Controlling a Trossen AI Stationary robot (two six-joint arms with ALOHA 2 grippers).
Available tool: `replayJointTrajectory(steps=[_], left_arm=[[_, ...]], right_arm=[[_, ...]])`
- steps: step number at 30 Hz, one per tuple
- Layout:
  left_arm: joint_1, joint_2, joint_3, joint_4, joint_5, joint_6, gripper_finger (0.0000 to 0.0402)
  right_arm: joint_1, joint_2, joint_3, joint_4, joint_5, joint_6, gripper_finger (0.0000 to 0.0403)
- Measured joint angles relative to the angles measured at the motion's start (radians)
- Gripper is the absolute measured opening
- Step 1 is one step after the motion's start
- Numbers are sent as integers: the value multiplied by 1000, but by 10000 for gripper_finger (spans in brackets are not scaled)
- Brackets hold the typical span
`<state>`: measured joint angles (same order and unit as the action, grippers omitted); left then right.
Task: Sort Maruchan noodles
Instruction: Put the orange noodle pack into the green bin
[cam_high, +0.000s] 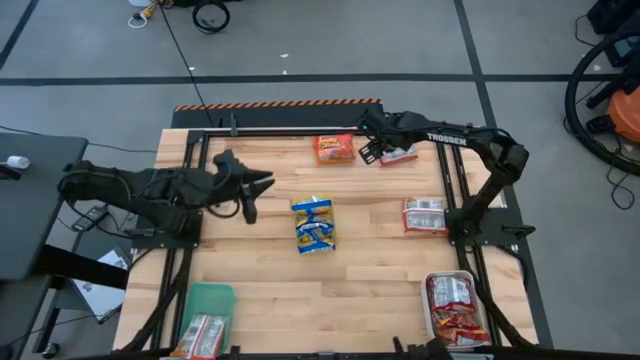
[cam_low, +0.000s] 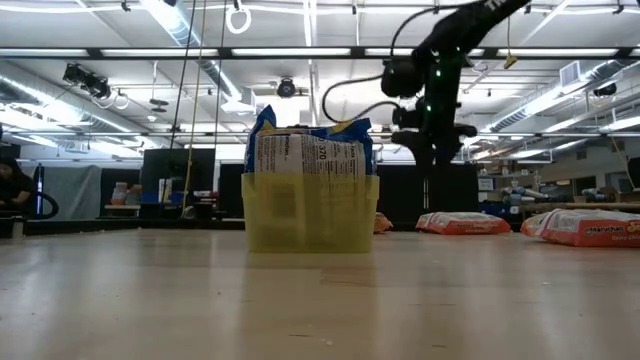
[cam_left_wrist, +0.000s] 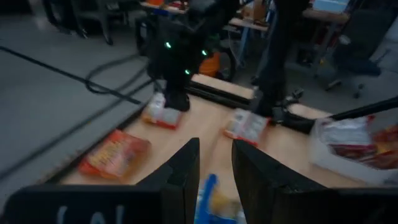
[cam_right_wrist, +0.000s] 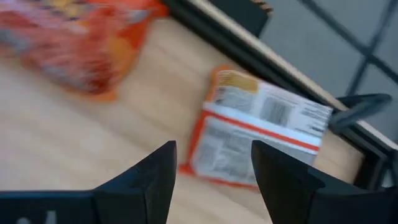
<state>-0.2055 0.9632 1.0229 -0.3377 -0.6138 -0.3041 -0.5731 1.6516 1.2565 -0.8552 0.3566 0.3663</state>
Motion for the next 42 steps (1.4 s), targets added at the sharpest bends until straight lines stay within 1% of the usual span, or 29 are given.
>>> replayJointTrajectory(steps=[3,7,9,10,13,15,18,20,22,27,28,31,33,35,37,40,42], left_arm=[[101,12,-1,49,56,82,98],[239,31,-2,158,198,144,98],[299,51,2,234,258,173,98],[323,56,-1,243,282,181,98],[376,81,0,302,327,184,98],[392,80,-1,287,348,179,98],[388,79,-1,279,392,180,98],[371,72,-1,272,406,182,98],[349,54,-1,269,407,188,98],[267,10,0,228,406,219,98],[249,-5,-1,196,406,221,98],[200,-42,0,126,404,245,98],[170,-63,0,73,388,261,99],[142,-66,0,37,382,295,102],[117,-65,-1,-2,383,345,114],[102,-25,0,13,432,422,147],[102,16,-1,45,476,482,176]], right_arm=[[-36,11,-54,73,57,31,211],[-93,74,-58,72,34,68,211],[-96,114,-46,69,45,90,210],[-95,136,-43,71,45,100,210],[-94,202,-23,51,38,118,210],[-96,240,-9,35,27,134,209],[-94,273,3,19,45,172,198],[-92,283,4,19,64,190,177],[-87,286,3,21,77,200,144],[-83,255,-1,21,62,201,25],[-83,236,-2,21,44,198,14],[-66,159,31,-46,0,196,11],[-48,97,80,-92,-67,166,6],[-16,41,136,-157,-178,133,5],[29,-8,204,-221,-308,139,5],[124,-66,310,-272,-515,204,4],[202,-89,371,-281,-615,286,4]])
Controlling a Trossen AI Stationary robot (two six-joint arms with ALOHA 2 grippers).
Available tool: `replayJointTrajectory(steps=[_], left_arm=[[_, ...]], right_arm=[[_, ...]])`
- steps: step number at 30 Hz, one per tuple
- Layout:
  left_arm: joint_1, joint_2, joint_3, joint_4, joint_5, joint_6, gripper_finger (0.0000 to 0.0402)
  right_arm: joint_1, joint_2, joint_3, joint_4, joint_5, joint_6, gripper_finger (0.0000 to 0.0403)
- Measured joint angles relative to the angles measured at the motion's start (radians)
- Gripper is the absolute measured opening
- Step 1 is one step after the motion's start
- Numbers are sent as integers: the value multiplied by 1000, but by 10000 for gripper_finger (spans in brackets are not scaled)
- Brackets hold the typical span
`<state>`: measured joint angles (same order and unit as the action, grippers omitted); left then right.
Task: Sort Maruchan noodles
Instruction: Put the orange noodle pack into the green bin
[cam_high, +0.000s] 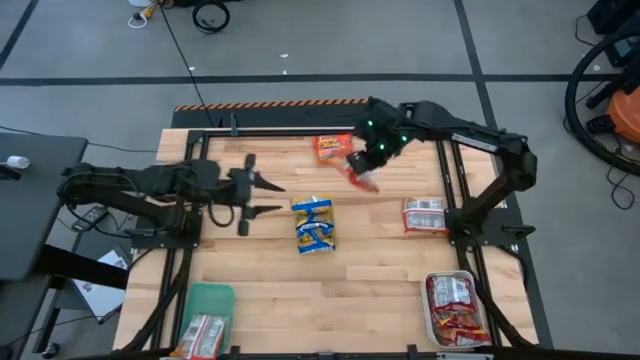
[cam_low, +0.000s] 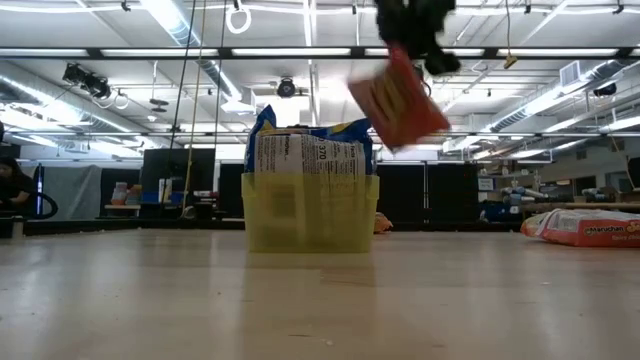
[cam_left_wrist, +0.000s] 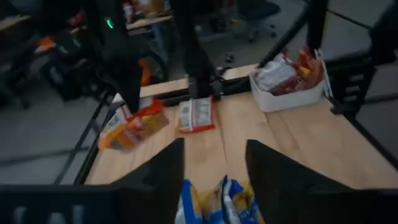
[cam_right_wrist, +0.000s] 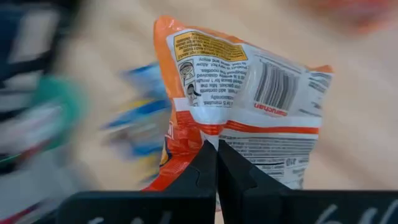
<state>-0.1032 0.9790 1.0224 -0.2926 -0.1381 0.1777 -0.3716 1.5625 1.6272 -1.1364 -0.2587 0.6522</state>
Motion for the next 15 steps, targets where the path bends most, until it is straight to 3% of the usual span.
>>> replayJointTrajectory(steps=[4,8,15], left_arm=[[1,94,0,149,64,106,238],[-8,197,0,329,150,150,285],[-54,356,2,452,205,144,303]], right_arm=[[173,-12,109,6,-96,183,3],[328,-11,136,27,-88,315,3],[464,17,133,123,-20,396,3]])
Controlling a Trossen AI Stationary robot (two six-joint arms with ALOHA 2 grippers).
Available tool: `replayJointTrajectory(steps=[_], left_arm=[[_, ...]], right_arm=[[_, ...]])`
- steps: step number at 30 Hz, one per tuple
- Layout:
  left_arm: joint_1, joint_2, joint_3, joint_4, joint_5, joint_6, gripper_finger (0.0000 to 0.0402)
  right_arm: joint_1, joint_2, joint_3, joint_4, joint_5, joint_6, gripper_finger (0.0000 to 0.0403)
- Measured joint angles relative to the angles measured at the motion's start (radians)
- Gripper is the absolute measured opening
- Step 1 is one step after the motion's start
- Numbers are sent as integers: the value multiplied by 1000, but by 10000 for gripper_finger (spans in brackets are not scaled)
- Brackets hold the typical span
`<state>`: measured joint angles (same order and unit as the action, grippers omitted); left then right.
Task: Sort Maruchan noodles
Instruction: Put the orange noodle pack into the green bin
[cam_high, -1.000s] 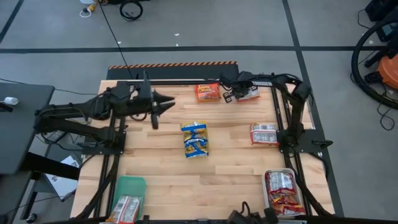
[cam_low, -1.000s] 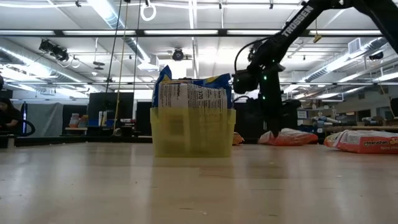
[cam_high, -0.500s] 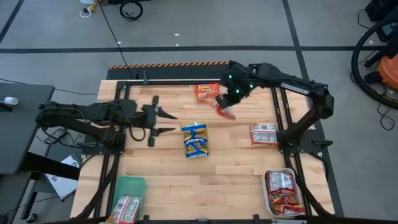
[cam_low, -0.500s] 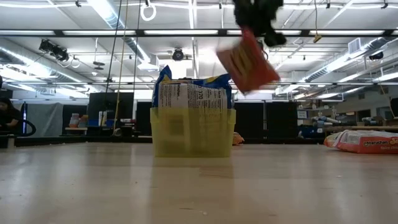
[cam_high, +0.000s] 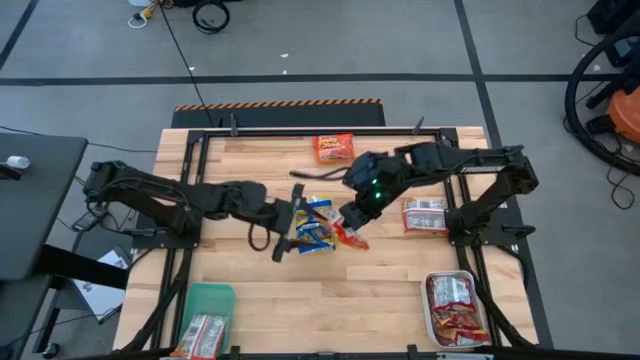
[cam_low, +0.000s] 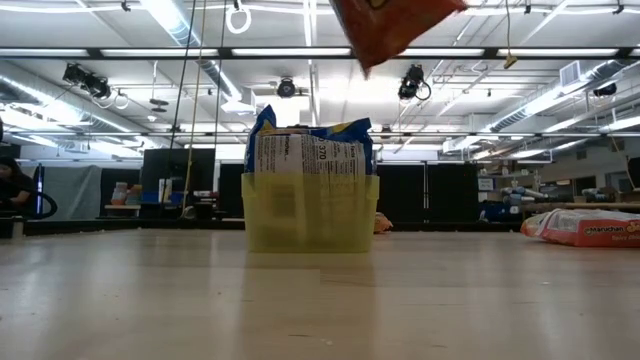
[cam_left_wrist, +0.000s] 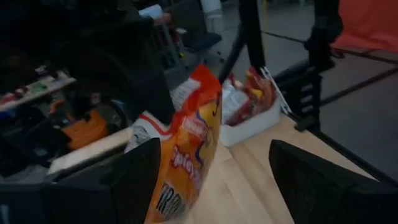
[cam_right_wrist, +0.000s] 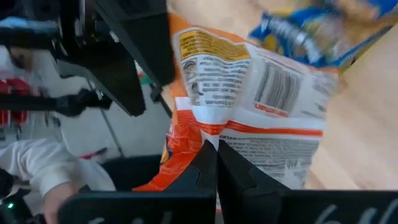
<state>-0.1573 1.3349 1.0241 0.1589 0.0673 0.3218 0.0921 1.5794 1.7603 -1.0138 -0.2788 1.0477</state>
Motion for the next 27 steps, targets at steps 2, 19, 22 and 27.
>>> replayJointTrajectory(steps=[2,19,22,27], left_arm=[[-16,43,17,15,-25,1,301],[-128,140,45,-67,-183,-75,298],[-127,137,46,-43,-194,-63,294],[-129,137,47,-50,-194,-49,249]], right_arm=[[14,24,0,4,-25,2,2],[53,104,0,179,-58,-72,3],[60,105,0,194,-51,-83,3],[62,105,0,219,-43,-112,13]])
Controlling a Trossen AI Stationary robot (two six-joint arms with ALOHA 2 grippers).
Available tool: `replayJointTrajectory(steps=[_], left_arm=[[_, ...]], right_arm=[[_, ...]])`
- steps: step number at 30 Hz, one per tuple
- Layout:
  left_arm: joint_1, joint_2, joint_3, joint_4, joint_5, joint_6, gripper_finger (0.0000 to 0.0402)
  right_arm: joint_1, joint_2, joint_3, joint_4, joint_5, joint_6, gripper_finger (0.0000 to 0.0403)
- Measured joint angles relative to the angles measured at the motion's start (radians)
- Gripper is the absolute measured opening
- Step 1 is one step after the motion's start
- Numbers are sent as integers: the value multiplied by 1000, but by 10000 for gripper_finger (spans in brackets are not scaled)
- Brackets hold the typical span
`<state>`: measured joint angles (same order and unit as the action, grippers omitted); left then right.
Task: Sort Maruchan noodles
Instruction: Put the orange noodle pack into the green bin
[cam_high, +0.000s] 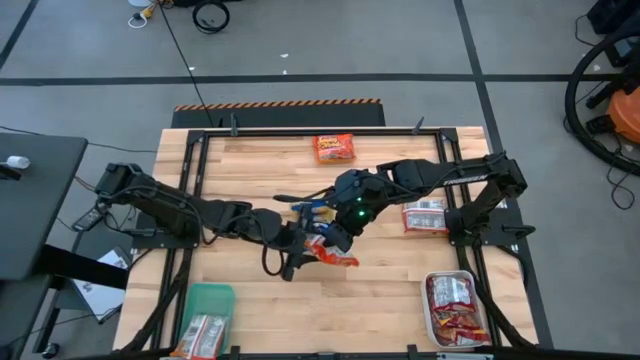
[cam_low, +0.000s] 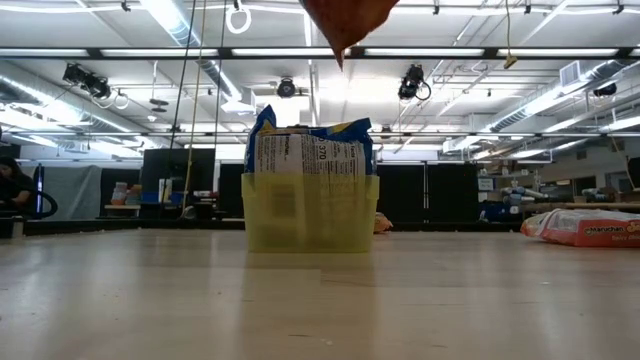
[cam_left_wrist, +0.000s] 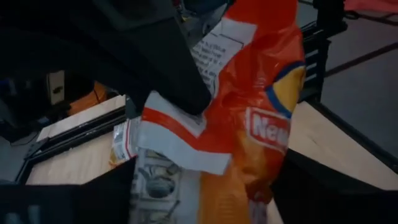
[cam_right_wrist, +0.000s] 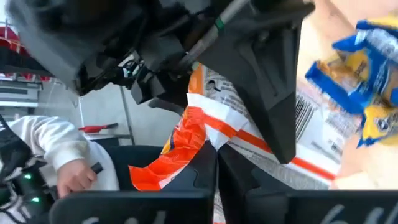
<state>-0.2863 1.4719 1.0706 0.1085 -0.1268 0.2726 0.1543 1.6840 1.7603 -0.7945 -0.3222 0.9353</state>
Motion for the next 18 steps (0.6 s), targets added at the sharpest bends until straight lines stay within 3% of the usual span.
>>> replayJointTrajectory(steps=[6,13,18], left_arm=[[-5,-7,103,-233,-9,0,144],[-36,-12,310,-634,-3,-60,143],[-120,-55,436,-1092,-1,-313,143]], right_arm=[[3,-10,0,55,61,-88,62],[15,-87,58,83,183,-196,114],[95,-161,57,33,346,-246,117]])
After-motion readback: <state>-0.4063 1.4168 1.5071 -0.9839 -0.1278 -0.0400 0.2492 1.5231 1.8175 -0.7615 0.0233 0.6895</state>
